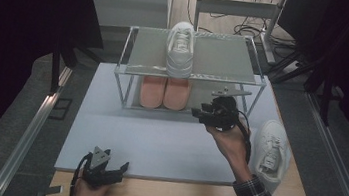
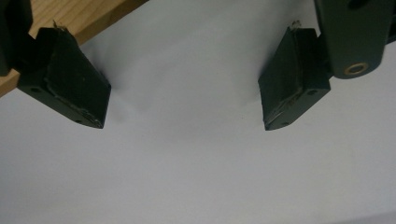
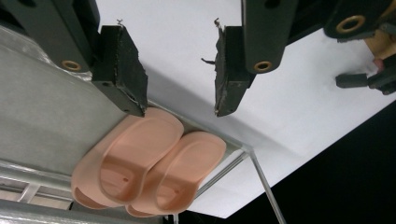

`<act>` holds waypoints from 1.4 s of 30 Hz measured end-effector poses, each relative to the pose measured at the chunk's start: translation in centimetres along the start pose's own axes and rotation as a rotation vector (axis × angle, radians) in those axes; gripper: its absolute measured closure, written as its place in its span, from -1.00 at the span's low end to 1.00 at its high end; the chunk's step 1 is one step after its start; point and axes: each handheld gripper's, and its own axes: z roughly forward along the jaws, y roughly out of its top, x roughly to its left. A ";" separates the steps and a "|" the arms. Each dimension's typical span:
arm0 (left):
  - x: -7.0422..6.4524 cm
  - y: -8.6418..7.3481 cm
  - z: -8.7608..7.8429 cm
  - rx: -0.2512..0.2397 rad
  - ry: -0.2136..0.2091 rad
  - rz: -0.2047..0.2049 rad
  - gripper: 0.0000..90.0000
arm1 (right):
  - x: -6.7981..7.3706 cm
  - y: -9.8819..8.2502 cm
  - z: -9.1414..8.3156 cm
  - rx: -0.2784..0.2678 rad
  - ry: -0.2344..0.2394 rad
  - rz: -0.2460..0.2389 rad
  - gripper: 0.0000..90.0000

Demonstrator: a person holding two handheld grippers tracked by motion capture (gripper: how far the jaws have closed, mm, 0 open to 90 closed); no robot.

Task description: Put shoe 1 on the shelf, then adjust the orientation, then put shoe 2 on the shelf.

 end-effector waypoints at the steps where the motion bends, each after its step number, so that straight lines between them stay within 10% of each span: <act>1: 0.0 0.0 0.0 0.003 0.000 -0.001 -0.64 | -0.1 -0.1 -0.2 0.001 -0.003 -0.003 0.24; 42: 0.0 0.0 0.0 0.000 0.001 -0.002 -0.64 | -5.1 -5.6 -6.2 0.062 -0.176 -0.019 0.50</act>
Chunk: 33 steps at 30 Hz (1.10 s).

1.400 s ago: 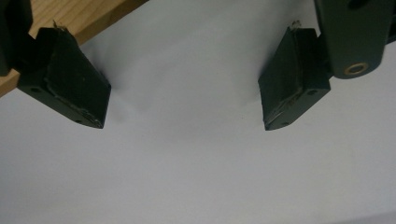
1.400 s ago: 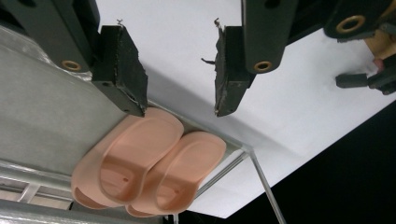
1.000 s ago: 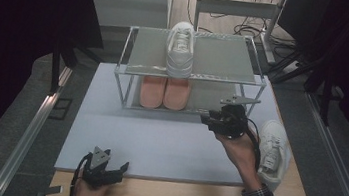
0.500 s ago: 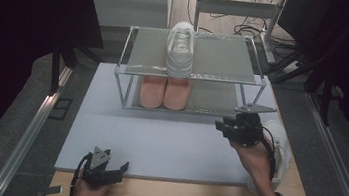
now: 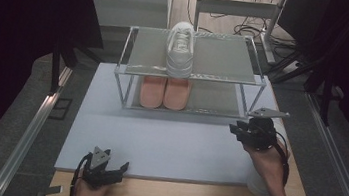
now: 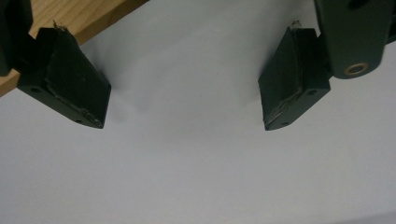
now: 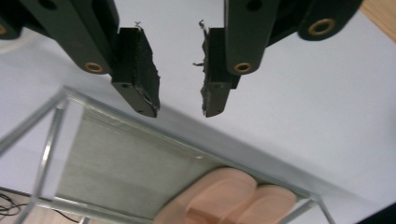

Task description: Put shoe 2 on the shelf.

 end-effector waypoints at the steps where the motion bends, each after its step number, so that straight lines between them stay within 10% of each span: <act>1: 0.0 0.0 0.0 0.000 0.000 0.000 -0.64 | -0.2 -0.1 -0.1 0.004 -0.006 0.000 0.52; 11: 0.0 0.0 0.0 0.000 0.000 -0.003 -0.64 | -2.9 -1.9 -1.2 0.040 -0.074 0.043 0.99; 33: 0.0 0.0 0.0 0.000 0.000 -0.003 -0.64 | -9.3 -5.4 -3.4 0.040 -0.218 0.183 1.00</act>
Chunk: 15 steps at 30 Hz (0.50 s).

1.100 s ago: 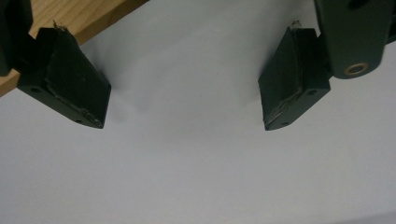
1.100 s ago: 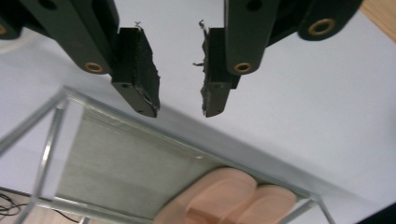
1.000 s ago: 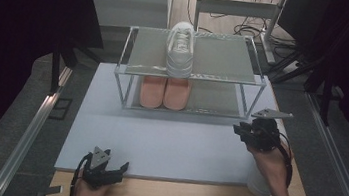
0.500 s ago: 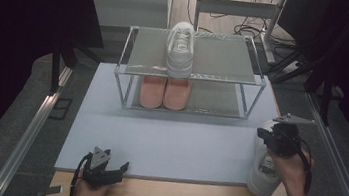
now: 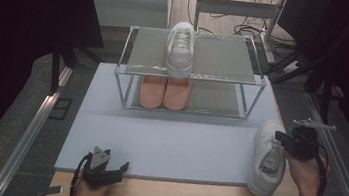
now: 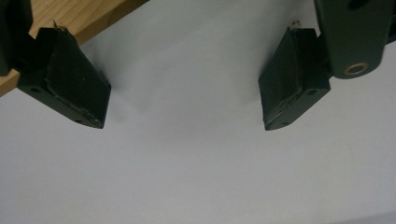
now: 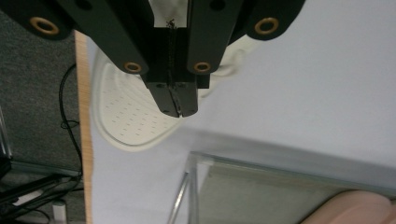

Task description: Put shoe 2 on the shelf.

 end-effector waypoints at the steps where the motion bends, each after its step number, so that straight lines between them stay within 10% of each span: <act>1: 0.0 0.0 0.0 0.000 0.000 0.000 -0.64 | -0.3 -0.1 0.0 -0.001 -0.005 0.007 1.00; 15: 0.0 0.0 0.0 0.000 0.000 0.000 -0.64 | -3.4 -2.5 0.8 0.041 -0.074 0.064 0.99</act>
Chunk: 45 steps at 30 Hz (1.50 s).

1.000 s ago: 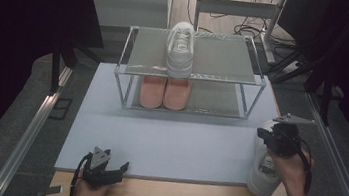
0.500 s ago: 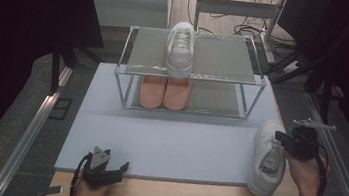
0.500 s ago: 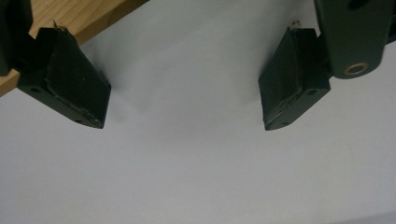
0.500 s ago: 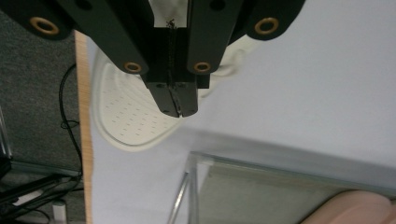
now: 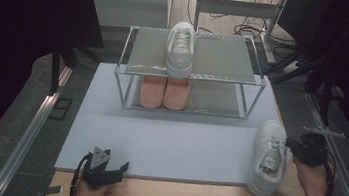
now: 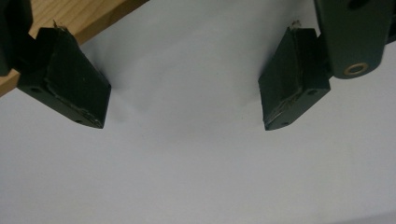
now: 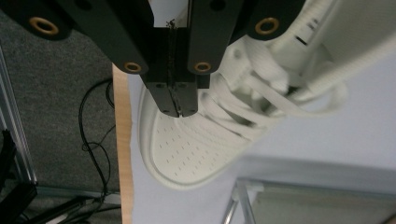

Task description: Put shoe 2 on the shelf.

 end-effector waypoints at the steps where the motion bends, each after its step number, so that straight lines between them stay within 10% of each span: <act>1: 0.0 0.0 0.0 0.000 0.000 0.000 -0.64 | -0.1 -0.2 0.1 0.004 -0.002 0.002 0.99; 11: 0.0 0.0 0.0 0.000 0.000 0.000 -0.64 | -0.8 -2.0 0.7 0.025 0.000 0.026 0.99; 45: 0.0 0.0 0.0 0.000 0.001 -0.001 -0.64 | 3.3 -3.2 0.6 -0.008 0.052 -0.002 1.00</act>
